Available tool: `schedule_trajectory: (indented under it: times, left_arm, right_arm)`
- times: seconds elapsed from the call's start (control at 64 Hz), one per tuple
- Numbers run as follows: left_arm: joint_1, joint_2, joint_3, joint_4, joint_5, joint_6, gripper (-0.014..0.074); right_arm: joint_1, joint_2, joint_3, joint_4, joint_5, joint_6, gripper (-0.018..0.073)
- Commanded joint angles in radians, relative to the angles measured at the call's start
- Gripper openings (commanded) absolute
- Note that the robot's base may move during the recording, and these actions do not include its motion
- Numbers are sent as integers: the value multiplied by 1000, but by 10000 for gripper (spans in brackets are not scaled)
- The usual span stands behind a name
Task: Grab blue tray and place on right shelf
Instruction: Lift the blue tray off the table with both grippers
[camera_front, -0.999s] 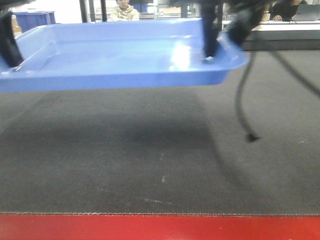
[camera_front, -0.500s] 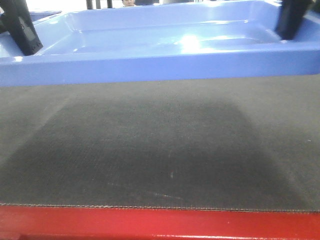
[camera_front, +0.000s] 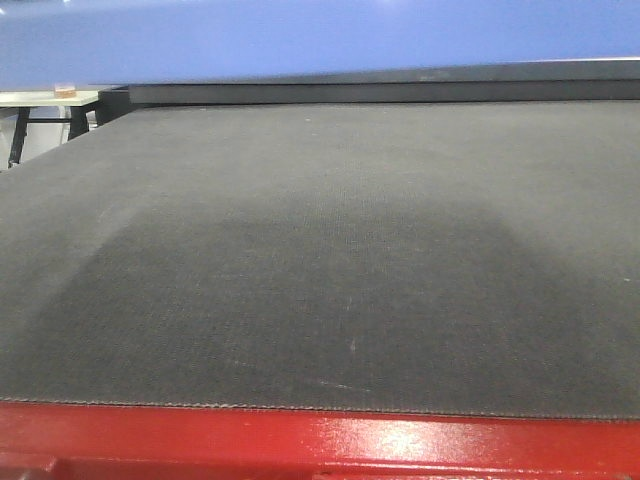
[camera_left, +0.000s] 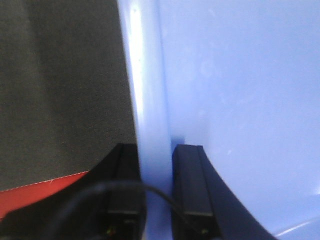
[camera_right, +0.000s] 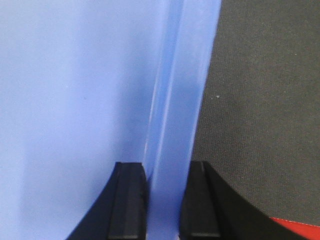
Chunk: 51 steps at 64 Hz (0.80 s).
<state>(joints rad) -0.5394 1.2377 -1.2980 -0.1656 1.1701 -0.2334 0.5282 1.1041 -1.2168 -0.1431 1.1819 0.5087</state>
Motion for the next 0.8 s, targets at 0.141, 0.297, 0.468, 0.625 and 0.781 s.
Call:
schedule_trajectory:
  times: [0.141, 0.297, 0.468, 0.625, 0.781]
  left_arm:
    - [-9, -43, -77, 50, 28, 23, -41]
    - [-9, -41, -77, 50, 47, 23, -41]
    - [-9, -41, -77, 42, 66, 25, -48]
    - [-9, -41, -77, 42, 66, 25, -48]
    - [-9, -41, -77, 42, 66, 25, -48]
  right_arm:
    - [1, -21, -27, -60, -49, -25, 60]
    - [1, -21, -27, -60, -43, -25, 60]
    - [1, -21, -27, -60, -40, -25, 59]
    - [1, -21, -27, -60, -40, -25, 59]
    - [1, -21, -27, -60, -40, -25, 59]
